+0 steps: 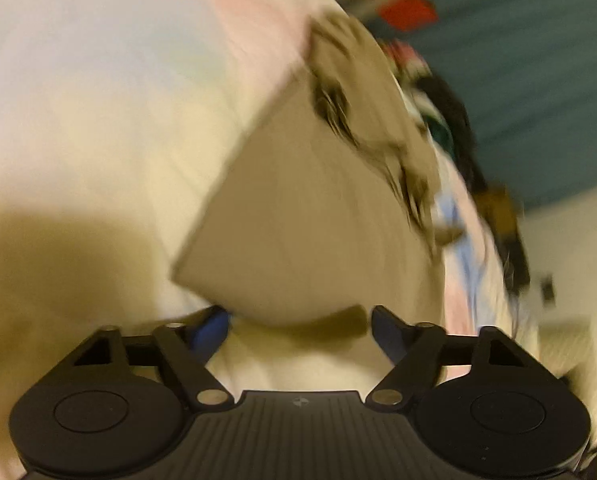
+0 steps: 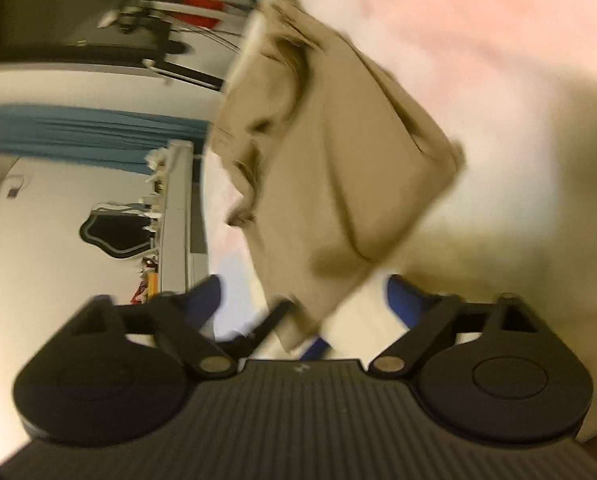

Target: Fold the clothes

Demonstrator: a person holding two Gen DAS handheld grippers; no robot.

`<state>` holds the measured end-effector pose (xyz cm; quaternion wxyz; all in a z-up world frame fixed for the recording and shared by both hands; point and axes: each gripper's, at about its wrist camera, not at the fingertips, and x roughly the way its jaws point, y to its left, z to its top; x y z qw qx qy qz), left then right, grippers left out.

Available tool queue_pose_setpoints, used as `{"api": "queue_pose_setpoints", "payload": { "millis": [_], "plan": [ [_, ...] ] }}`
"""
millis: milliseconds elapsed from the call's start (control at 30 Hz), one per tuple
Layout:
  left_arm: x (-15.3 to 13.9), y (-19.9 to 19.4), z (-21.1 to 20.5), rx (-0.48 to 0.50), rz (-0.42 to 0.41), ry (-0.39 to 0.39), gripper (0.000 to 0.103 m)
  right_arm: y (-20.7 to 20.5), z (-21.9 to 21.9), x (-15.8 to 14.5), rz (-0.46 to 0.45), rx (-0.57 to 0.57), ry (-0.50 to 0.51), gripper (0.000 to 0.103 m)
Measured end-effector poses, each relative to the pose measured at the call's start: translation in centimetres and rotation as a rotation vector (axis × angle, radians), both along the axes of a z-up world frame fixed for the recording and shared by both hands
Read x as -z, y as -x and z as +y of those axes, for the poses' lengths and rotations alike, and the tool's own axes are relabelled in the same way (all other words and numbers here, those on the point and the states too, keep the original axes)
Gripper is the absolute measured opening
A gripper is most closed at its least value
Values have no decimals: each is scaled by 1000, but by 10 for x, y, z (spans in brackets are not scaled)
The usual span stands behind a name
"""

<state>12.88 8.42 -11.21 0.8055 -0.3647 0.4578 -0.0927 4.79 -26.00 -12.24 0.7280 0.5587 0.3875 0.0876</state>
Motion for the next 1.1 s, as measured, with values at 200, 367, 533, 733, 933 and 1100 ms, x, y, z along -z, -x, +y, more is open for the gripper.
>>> {"api": "queue_pose_setpoints", "payload": {
  "millis": [200,367,533,733,933,1100],
  "plan": [
    [12,-1,18,-128,-7,73,15,1,-11,13,20,172,27,56],
    [-4,4,15,-118,-86,68,9,-1,-12,12,7,204,96,20],
    [-37,24,20,-115,-217,61,6,10,-19,-8,-90,184,106,10],
    [-74,83,27,-126,-348,63,5,52,-12,-66,-257,149,202,9],
    [-98,166,36,-96,-392,105,5,138,-8,-84,-345,188,154,9],
    [-109,222,45,-126,-400,157,5,199,-9,-98,-379,231,143,9]
  ]
}}
